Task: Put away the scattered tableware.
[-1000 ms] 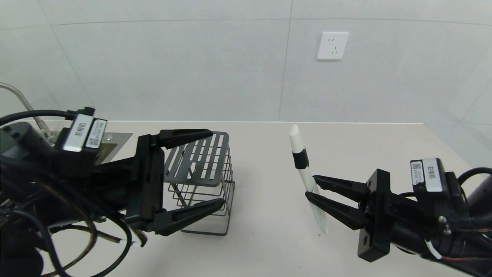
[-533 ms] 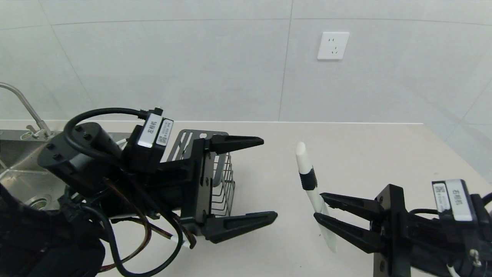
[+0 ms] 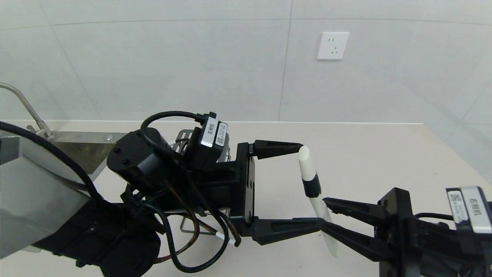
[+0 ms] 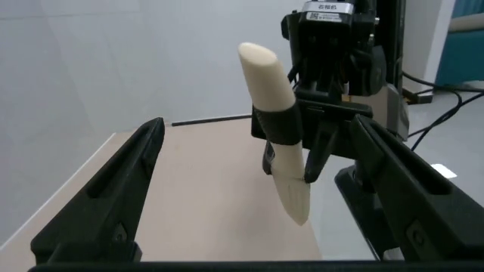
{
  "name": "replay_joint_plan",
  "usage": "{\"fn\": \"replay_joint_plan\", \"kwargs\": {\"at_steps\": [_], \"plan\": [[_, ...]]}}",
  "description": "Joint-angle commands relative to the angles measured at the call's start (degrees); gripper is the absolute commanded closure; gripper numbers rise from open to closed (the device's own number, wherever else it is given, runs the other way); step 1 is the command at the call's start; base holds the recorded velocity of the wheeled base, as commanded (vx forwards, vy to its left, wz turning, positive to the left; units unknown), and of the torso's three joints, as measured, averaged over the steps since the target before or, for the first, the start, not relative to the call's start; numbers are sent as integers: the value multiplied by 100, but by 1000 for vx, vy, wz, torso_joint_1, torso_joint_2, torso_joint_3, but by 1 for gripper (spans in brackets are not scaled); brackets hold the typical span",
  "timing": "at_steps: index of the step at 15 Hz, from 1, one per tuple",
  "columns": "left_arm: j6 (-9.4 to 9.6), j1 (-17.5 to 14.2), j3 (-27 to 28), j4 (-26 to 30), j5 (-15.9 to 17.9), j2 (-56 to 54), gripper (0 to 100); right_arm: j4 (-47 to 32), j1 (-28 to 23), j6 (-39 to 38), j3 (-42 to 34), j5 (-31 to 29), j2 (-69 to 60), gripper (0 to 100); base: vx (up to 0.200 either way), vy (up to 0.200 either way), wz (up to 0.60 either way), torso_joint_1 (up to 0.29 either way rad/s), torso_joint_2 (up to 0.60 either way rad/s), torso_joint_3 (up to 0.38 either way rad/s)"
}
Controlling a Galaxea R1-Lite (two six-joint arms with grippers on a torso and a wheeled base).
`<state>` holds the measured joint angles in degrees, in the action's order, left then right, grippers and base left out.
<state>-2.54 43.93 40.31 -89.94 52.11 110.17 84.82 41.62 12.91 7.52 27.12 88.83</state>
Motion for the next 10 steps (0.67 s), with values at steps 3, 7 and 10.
{"fn": "replay_joint_plan", "kwargs": {"at_steps": [3, 7, 10], "plan": [[-177, 230, 82, -6, 0, 40, 0, 8, 39, 1, -14, 12, -41, 100, 0, 0, 0, 0, 0, 0], [-564, 335, 73, -6, 0, -268, 0, 8, 39, 1, -14, 3, -121, 100, 0, 0, 0, 0, 0, 0], [-581, 335, 73, -6, 0, -312, 0, 8, 39, 10, -14, 12, -165, 100, 0, 0, 0, 0, 0, 0]]}}
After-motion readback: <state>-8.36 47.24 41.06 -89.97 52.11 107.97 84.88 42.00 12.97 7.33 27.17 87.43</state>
